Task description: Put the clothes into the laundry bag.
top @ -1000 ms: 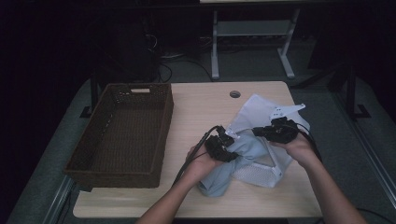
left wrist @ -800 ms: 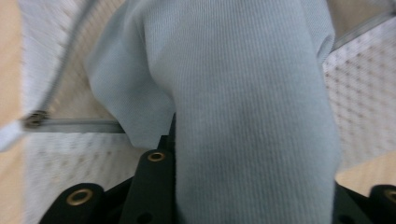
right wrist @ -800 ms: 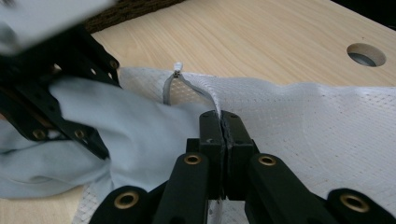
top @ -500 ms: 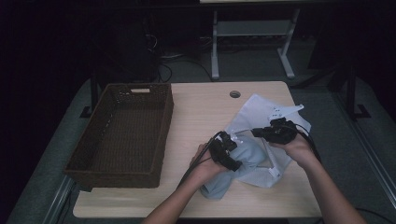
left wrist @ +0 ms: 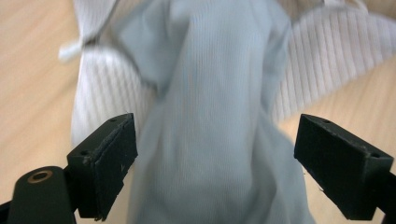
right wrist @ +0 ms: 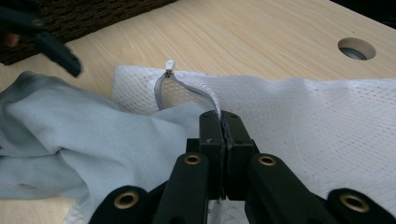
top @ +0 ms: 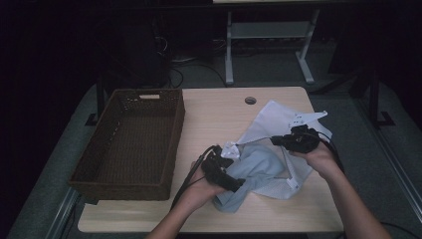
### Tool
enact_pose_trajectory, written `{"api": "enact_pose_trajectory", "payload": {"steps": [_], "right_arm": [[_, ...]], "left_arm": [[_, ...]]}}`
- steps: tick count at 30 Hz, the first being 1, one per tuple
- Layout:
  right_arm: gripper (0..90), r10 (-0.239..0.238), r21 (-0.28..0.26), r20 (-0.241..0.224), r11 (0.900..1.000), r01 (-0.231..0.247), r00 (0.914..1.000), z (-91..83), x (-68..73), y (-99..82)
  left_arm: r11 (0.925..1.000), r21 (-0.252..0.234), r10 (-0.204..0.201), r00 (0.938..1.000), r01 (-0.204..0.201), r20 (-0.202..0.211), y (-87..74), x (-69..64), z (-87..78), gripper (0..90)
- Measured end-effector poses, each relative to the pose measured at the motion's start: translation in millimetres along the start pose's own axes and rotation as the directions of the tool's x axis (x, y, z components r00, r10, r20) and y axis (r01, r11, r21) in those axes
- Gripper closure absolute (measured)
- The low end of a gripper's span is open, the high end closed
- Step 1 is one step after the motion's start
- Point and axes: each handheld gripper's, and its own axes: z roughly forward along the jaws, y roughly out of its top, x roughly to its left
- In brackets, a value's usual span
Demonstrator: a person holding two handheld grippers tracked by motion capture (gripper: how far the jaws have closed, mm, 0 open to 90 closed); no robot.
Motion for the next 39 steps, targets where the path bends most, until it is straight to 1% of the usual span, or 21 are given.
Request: {"api": "enact_pose_trajectory", "payload": {"steps": [2,3,4,6,11,14,17,21,26,29,31,33,34,35,36,37,38,39], "right_arm": [[88.3,0.0,0.001,0.001,1.0,0.0,1.0,0.9,-0.7,-0.1],[88.3,0.002,0.007,0.003,1.0,-0.002,1.0,2.0,-0.8,-0.5],[88.3,0.002,0.007,0.003,1.0,-0.002,1.0,2.0,-0.8,-0.5],[88.3,-0.001,0.008,0.003,1.0,0.001,1.0,3.4,-0.7,-1.2],[88.3,0.004,0.018,0.002,0.9998,-0.004,1.0,4.7,-0.5,-2.7],[88.3,0.001,0.015,0.004,0.9999,-0.001,1.0,3.9,-1.0,-3.1],[88.3,0.004,0.02,0.004,0.9998,-0.004,1.0,4.9,-1.5,-3.3],[88.4,0.001,0.025,0.004,0.9997,-0.001,1.0,6.9,-1.1,-4.1],[88.3,0.004,0.03,0.006,0.9995,-0.005,1.0,7.8,-1.2,-4.6],[88.3,0.005,0.03,0.007,0.9995,-0.005,1.0,7.5,-1.3,-4.5],[88.3,0.005,0.029,0.006,0.9996,-0.005,1.0,7.9,-2.1,-4.6],[88.3,0.006,0.035,0.009,0.9994,-0.006,0.9999,8.8,-2.5,-5.2],[88.3,0.004,0.035,0.009,0.9994,-0.004,1.0,8.8,-2.3,-5.3],[88.3,0.003,0.035,0.008,0.9994,-0.004,1.0,8.6,-2.1,-5.2],[88.3,0.003,0.035,0.008,0.9994,-0.004,1.0,8.6,-2.1,-5.2],[88.4,0.004,0.034,0.008,0.9994,-0.005,1.0,8.4,-1.9,-5.1],[88.4,0.005,0.033,0.008,0.9994,-0.006,1.0,8.2,-1.9,-5.0],[88.4,0.005,0.033,0.009,0.9994,-0.005,1.0,7.8,-1.9,-5.0]], "left_arm": [[0.9999,-0.006,-0.011,0.9999,0.011,-0.007,-11.3,-0.5,-2.6,12.5],[0.9997,-0.017,-0.019,0.9995,0.019,-0.024,-20.7,-0.2,-2.1,12.2],[0.9997,-0.017,-0.019,0.9995,0.019,-0.024,-20.7,-0.2,-2.1,12.1],[0.9995,-0.016,-0.026,0.9994,0.026,-0.022,-25.8,0.8,0.4,12.1],[1.0,0.008,-0.002,0.9991,0.002,-0.042,-27.7,3.2,8.5,10.7],[1.0,0.006,0.0,0.9988,0.0,-0.049,-29.4,4.0,11.6,10.3],[0.9996,0.026,0.011,0.9982,-0.009,-0.06,-32.5,6.0,18.8,10.2],[0.9991,0.041,0.011,0.9986,-0.009,-0.053,-34.6,8.2,24.1,10.2],[0.9973,0.073,0.003,0.9997,-0.001,-0.025,-37.9,10.7,33.5,10.3],[0.9968,0.08,0.01,0.9997,-0.008,-0.023,-38.0,8.7,35.0,10.3],[0.9962,0.086,0.017,0.9998,-0.016,-0.014,-38.2,8.5,35.2,11.1],[0.9954,0.089,0.036,0.9993,-0.035,-0.012,-38.2,7.8,33.8,16.0],[0.9954,0.089,0.036,0.9993,-0.035,-0.012,-38.2,7.8,33.8,18.6],[0.995,0.088,0.048,0.9988,-0.047,-0.006,-38.0,6.8,32.2,22.1],[0.995,0.088,0.048,0.9988,-0.047,-0.006,-38.0,6.8,32.2,26.3],[0.9948,0.087,0.053,0.9986,-0.053,0.0,-37.8,6.5,31.4,26.3],[0.9943,0.088,0.061,0.9981,-0.061,0.004,-37.7,6.4,30.5,30.5],[0.9943,0.077,0.072,0.9973,-0.073,0.019,-37.6,6.0,29.4,41.2]]}}
